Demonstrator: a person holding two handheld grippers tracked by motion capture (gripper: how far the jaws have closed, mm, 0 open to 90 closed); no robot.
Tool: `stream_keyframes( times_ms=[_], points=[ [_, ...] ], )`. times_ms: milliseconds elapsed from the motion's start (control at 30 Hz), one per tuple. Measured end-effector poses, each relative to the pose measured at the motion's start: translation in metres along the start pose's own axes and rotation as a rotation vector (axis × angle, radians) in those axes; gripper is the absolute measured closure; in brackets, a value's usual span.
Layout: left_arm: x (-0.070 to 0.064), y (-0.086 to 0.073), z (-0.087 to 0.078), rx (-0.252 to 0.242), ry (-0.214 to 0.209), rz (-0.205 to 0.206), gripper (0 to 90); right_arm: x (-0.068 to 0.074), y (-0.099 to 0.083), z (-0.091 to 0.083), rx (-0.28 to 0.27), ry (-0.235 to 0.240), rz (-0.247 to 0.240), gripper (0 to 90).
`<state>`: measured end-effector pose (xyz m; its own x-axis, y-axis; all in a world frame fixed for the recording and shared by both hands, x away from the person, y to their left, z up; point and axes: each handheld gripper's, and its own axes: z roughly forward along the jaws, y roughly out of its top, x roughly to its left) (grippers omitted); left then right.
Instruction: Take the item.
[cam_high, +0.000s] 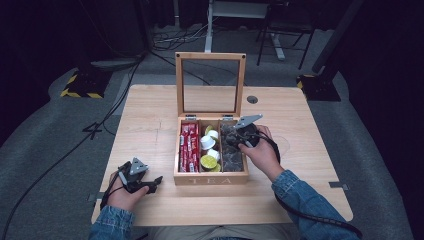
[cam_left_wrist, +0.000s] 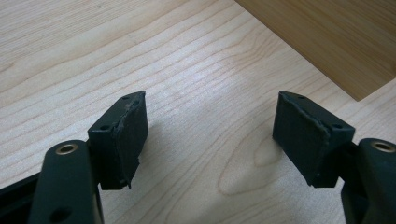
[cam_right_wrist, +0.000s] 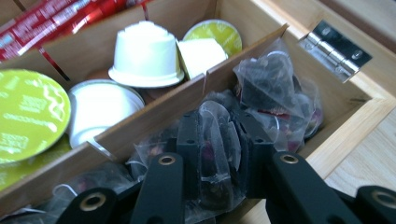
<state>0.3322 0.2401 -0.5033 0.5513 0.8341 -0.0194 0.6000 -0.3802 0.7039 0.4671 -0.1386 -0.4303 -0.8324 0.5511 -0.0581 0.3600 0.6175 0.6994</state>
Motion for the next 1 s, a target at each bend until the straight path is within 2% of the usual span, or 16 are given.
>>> stream_keyframes(
  times_ms=[467,633,1000],
  points=[
    [0.001,0.001,0.001,0.000,-0.010,0.002,25.8,0.004,0.007,-0.018,-0.112,0.044,0.024,74.5],
    [0.001,0.002,0.002,0.004,-0.013,0.002,24.8,0.004,0.009,-0.029,-0.147,0.062,0.038,74.5],
    [0.001,0.004,0.004,0.008,-0.007,0.007,21.8,-0.001,0.010,-0.060,-0.203,0.056,0.051,74.4]
  ],
)
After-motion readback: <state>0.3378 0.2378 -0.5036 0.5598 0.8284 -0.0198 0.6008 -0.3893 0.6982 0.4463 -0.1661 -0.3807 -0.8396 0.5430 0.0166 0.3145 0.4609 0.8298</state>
